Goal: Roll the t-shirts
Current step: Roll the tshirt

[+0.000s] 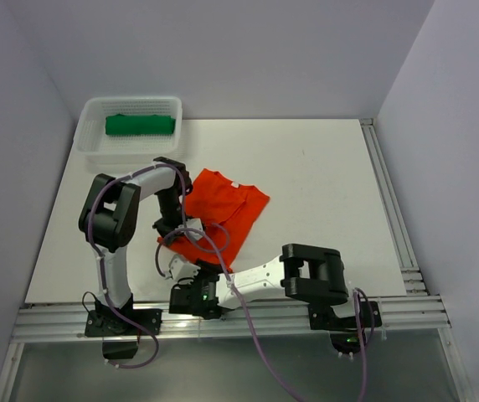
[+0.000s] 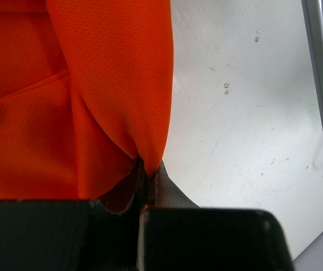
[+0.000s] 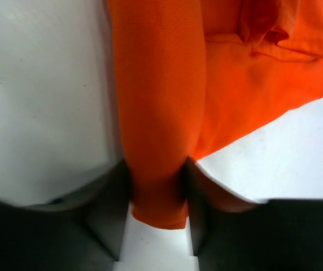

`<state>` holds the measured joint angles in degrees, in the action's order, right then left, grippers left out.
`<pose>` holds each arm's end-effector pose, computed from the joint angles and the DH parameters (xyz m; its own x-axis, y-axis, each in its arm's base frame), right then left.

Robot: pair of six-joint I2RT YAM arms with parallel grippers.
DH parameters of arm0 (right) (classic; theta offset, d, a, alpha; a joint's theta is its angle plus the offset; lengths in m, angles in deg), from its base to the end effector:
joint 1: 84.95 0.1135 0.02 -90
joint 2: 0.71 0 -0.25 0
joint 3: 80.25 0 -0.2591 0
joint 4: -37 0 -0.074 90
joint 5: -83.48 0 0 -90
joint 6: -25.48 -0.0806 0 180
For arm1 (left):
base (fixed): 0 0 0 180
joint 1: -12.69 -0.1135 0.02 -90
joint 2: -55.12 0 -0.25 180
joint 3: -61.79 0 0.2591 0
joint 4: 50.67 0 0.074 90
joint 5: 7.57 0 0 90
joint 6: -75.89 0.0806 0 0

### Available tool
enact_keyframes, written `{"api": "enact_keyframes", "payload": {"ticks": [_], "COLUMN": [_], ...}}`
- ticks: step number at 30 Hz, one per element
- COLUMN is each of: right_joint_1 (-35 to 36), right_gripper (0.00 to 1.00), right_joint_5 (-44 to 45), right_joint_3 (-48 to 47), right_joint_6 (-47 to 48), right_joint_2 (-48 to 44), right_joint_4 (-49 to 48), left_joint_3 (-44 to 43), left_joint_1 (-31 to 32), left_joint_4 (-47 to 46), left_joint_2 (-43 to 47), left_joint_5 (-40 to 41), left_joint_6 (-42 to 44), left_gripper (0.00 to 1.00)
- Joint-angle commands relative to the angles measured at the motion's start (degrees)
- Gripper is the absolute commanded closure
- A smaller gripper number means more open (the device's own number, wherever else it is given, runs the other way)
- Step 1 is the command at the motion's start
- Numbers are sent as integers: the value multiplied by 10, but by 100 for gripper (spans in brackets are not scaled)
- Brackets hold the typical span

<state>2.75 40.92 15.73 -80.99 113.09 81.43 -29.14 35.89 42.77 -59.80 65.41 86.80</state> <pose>0.0746 0.3781 0.0899 -0.2264 -0.8576 -0.4619 -0.6294 0.4907 -0.6025 0.2595 -0.1369 0.1008 0.4026 0.8490 -0.3423 0.7532 -0.5197 -0.4032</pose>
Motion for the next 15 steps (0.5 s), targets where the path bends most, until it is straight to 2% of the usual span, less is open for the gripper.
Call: {"api": "enact_keyframes", "payload": {"ticks": [1, 3, 6, 9, 10, 15], "right_joint_1": [-10, -10, -11, -13, -14, -27], "right_gripper": [61, 82, 100, 100, 100, 100], "right_joint_5": [27, 30, 14, -23, -37, -127], "right_joint_3": [-14, -13, 2, 30, 39, 96], "right_joint_6": [-8, -10, -4, 4, 6, 20], "right_joint_2": [21, 22, 12, -10, -25, -72], "right_joint_4": [-13, -18, -45, -87, -99, -167], "left_joint_3": [7, 10, 5, -2, -6, -20], "left_joint_1": [5, 8, 8, 7, 6, -6], "left_joint_4": [-14, -14, -14, -15, -15, -14], "left_joint_2": [-19, -15, -13, -6, -2, 39], "left_joint_5": [14, 12, 1, -21, -27, -89], "left_joint_6": [7, 9, 5, 3, 3, 8], "left_gripper": [100, 100, 100, 94, 88, 75]}}
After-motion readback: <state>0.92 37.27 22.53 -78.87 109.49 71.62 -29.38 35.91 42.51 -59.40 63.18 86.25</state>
